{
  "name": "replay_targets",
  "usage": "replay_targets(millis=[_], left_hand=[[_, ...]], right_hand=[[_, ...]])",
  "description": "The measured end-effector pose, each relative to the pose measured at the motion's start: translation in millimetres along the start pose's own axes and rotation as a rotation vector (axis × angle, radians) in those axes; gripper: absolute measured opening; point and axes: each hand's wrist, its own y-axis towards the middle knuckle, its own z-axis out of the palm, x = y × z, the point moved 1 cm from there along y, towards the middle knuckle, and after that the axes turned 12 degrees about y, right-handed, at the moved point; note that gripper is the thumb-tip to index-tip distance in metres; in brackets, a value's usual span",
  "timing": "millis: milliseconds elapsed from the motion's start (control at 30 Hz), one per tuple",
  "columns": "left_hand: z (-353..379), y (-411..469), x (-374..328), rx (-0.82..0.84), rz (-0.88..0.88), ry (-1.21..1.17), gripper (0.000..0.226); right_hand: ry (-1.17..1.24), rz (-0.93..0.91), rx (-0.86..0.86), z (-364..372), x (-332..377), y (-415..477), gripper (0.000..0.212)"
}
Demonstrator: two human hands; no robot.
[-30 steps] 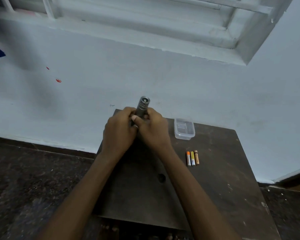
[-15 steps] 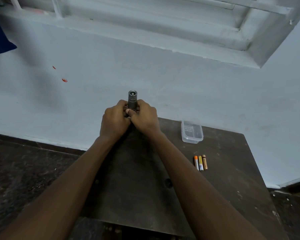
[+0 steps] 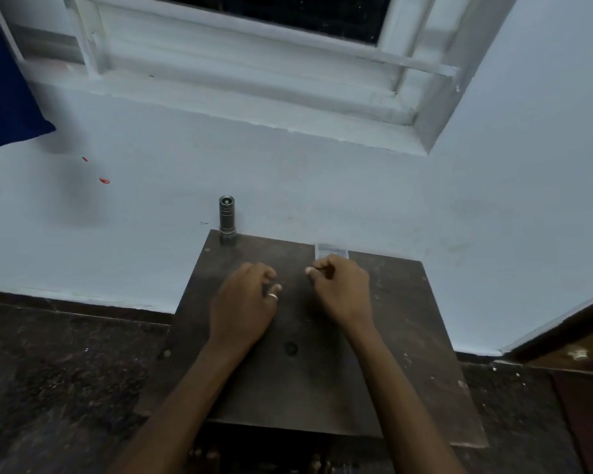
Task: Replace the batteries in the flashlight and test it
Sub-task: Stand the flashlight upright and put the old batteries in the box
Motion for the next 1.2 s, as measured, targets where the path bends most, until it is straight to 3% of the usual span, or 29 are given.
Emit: replay_targets(millis=[133,267,433,700,900,1067,1200], left_hand=[[22,-9,-46,0.213,-0.007,-0.075,0.016],[36,-14,-73,0.318,-0.04,0.003,0.017],[44,-19,-84,0.357,-0.004,0.146,0.025],[37,-10,-83,0.279,0.166,0.407,0.017],[11,25,-87,0.001,0.353,0.422,0.016],[14,92,-103,0.242,0.329,0.578,0.024],[31,107,-103,0.309,0.36,0.654,0.027]], right_hand=[[-0.162,0.125,-0.055,-44,-27,-14,0.02],[-0.313,0.277,0.099,-58,-39,-17,0.038],[-0.338,0.326,0.181,-56,-37,-17,0.029],[-0.456,0.22,0.228,-49,-33,-12,0.018],[-0.551,0.097,0.267,-53,-33,-9,0.023],[-0.421,0.032,0.11,-68,-23,7,0.016],[-0.363,-0.024,-0.007,-73,-10,32,0.016]])
